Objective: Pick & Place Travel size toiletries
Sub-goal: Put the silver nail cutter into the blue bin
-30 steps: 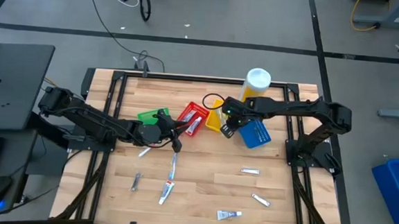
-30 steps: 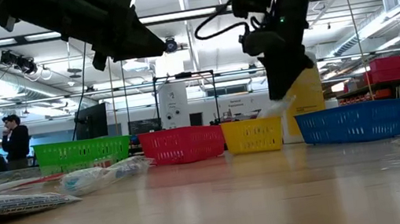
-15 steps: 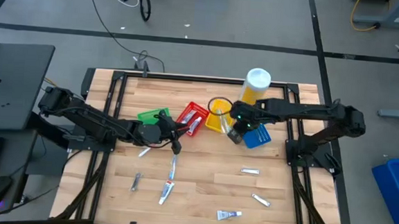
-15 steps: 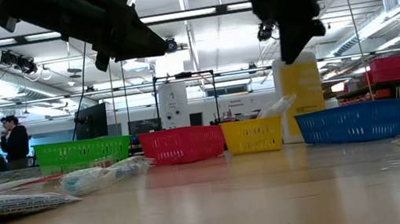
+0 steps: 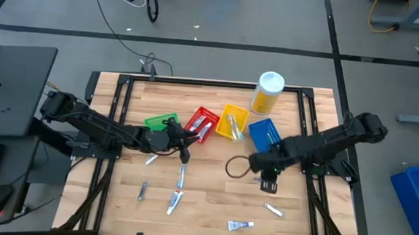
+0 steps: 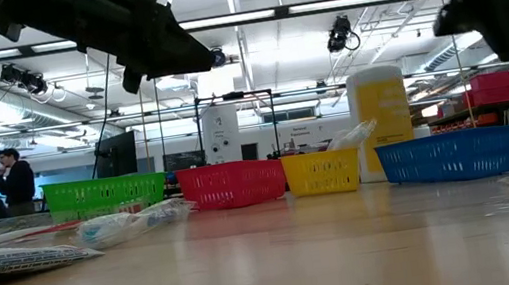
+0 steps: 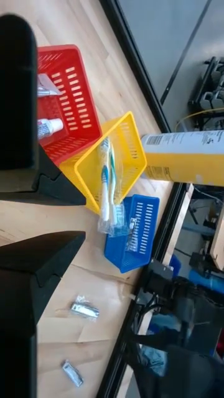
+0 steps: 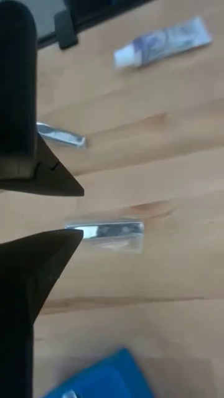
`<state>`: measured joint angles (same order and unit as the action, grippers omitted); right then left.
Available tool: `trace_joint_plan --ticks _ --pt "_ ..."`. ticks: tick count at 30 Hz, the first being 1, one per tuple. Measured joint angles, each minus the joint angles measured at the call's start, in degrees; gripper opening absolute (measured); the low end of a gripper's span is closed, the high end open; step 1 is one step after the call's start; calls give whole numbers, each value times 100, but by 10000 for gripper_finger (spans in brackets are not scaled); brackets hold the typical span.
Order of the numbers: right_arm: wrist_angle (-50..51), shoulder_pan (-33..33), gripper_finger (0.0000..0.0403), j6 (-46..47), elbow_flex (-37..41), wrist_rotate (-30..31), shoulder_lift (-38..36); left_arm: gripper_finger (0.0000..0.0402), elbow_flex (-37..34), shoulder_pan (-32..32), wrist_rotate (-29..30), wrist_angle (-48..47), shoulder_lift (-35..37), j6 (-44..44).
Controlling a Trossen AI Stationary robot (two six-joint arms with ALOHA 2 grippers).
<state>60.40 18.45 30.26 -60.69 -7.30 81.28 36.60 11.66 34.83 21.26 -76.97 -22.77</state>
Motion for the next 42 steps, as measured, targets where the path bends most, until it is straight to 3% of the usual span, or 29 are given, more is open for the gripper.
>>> trace_joint_plan --ticks 5,10,17,25,37,42 --pt "-388 243 146 460 633 274 2 82 0 0 -92 -1 0 -55" --pt "-963 363 187 625 1286 141 2 82 0 0 -435 0 0 -56" --pt "-1839 522 208 594 1973 80 2 82 0 0 -437 2 0 -58" --pt "-2713 600 176 574 2540 303 -15 82 0 -1 -426 2 0 -59" --pt "-2702 613 75 181 2623 721 -11 82 -1 0 -426 1 0 -43" --pt "-2671 605 65 524 2453 818 21 82 -1 0 -426 2 0 -39"
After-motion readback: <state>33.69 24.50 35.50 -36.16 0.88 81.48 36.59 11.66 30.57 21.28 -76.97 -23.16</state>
